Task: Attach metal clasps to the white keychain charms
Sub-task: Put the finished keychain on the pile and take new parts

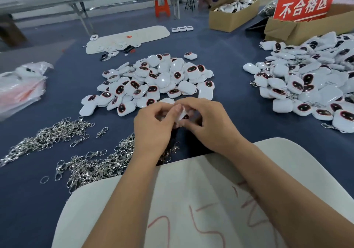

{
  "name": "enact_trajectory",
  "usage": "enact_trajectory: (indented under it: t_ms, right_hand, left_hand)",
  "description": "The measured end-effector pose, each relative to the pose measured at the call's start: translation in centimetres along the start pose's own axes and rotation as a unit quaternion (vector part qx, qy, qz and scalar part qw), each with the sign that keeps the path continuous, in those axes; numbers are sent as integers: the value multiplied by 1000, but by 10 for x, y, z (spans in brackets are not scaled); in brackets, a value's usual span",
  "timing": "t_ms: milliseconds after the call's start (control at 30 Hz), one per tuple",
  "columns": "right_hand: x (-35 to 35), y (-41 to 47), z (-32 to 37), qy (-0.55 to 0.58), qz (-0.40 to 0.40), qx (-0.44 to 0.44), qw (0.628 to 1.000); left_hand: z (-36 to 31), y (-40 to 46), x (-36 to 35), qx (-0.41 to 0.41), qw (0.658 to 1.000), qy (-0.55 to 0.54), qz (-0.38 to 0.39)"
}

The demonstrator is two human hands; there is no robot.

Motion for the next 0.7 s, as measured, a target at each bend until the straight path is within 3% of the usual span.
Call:
enact_trajectory:
  t_ms: [67,167,267,367,533,700]
  right_hand:
    - [0,-1,-3,1,-18,-17,1000]
    - [1,-1,-2,-7,-44,-46,998]
    - [6,-2,-3,77,-50,-102,991]
    - [8,-4,-5,156,-15,-155,975]
    - [6,-4,-2,134,5,-117,984]
    - [4,-5,-6,126,-36,-82,988]
  left_hand:
    - [0,-5,5,19,999,-40,2]
    - [-5,2,19,-20,994,87,58]
    - [-10,4,31,34,943,266,199]
    - [-11,-3,31,71,904,320,275]
    - [-15,-5,22,24,925,246,287]
    - [-7,-5,-7,-54,926,302,220]
Point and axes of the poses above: each hand's wrist, its own y-axis towards the middle knuckle, its own x-axis out of the back of the hand, z = x × y, the point moved 2 cm from there along y, towards the middle knuckle, and after that the axes turned 14 degrees about -y, right-handed, at the moved point
